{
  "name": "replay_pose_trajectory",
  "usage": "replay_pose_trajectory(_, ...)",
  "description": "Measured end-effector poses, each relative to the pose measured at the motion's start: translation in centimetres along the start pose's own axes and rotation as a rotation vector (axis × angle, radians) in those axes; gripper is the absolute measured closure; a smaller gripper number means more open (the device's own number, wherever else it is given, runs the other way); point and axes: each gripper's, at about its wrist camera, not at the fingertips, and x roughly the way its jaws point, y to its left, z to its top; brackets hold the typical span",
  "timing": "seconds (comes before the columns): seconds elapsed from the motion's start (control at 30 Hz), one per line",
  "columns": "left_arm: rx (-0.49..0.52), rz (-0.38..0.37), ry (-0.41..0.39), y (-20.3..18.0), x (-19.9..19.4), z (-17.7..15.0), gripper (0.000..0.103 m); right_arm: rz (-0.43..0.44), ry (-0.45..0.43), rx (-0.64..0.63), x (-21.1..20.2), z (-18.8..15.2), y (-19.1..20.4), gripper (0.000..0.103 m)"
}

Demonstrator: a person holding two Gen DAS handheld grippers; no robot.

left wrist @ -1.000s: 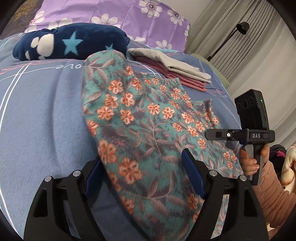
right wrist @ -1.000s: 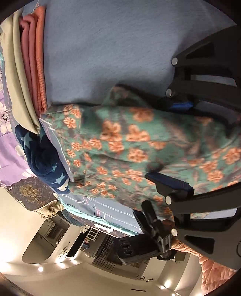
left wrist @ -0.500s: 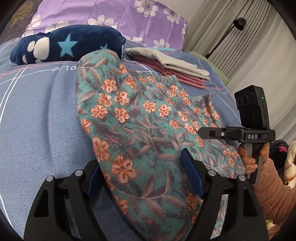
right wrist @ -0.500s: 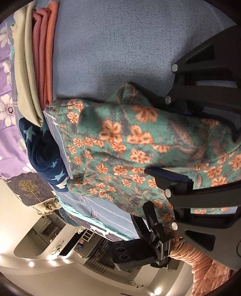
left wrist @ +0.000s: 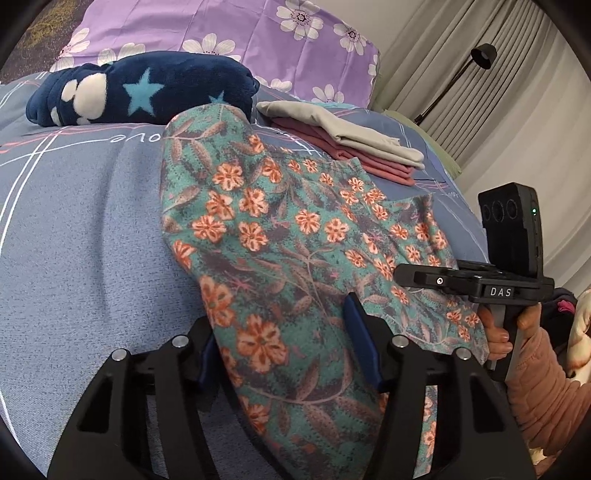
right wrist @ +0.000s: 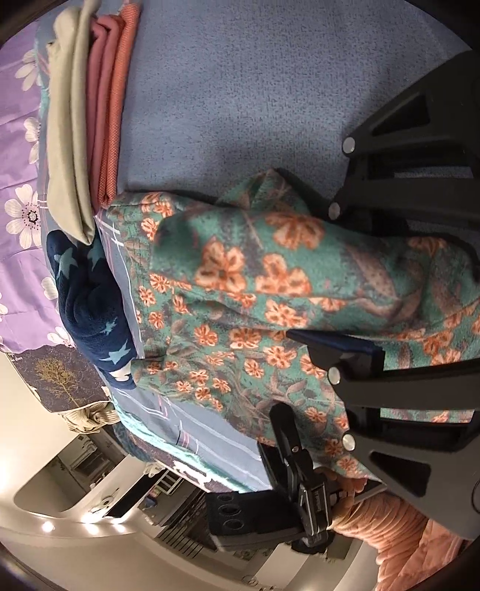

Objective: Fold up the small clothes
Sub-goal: 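Lift the folded garment with both tools and carry it toward the clothes stack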

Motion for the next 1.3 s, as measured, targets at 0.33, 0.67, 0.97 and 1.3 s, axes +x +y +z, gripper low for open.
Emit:
replay_pose_trajectory(0.33,0.04,0.046,-0.003,-0.9,-0.2,-0.2,0.063,-0.331,-0.11,-0.249,0.1,-1.4,5.7,0.077)
replay_pose_trajectory(0.67,0.193,0.232,-0.068,-5.0,-2.4,-0.4,0.078,-0.554,-0.242,-0.423,-0.9,-3.2,10.3,0.082)
replay_pose_trajectory(0.97,0.27,0.248,-0.15,-8.7,-5.9,2.4,0.079,-0.543,-0.358,-0.384,-5.9,-2.4,11.9,0.082)
replay_pose_trajectory(1.3,0.426,0.28,-0.275,-14.9,-8.0,7.5,0.079,-0.641,-0.545,-0.374,-12.7,0.3,12.5,0.082)
